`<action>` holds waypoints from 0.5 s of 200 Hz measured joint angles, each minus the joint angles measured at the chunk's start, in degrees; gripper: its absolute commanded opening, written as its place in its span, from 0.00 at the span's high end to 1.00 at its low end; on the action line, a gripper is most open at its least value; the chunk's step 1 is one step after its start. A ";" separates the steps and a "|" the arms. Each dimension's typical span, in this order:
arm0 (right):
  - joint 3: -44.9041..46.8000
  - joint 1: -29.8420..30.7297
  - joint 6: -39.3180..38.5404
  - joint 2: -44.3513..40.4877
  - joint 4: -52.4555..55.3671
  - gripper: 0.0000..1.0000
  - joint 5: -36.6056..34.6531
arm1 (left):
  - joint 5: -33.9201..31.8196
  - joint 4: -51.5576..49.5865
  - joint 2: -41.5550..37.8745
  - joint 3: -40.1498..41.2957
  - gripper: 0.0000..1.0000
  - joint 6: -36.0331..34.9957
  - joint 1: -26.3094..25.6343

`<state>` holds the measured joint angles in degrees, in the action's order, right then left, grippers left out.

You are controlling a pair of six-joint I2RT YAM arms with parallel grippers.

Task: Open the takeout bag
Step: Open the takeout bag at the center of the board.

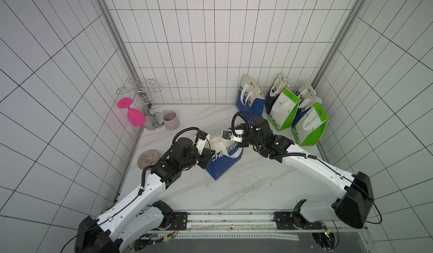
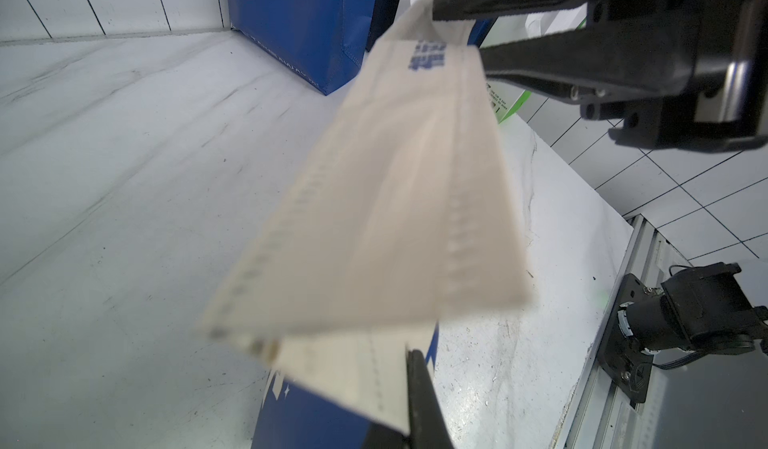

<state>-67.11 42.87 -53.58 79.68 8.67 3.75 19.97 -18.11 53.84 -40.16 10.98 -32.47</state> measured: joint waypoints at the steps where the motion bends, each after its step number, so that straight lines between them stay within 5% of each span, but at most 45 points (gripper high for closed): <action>1: 0.00 0.00 0.00 0.02 -0.04 0.81 0.00 | 0.00 0.00 0.00 0.00 1.00 0.00 0.00; 58: 0.00 0.68 0.55 0.98 -0.61 1.00 0.02 | -0.24 -0.17 0.00 0.00 1.00 0.02 0.00; 100: 0.00 0.79 0.85 1.09 -0.79 1.00 -0.68 | -0.26 -0.24 -0.04 0.00 1.00 0.02 0.00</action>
<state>-67.11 43.66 -52.73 80.77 7.88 3.07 19.70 -18.35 53.80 -40.16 11.00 -32.47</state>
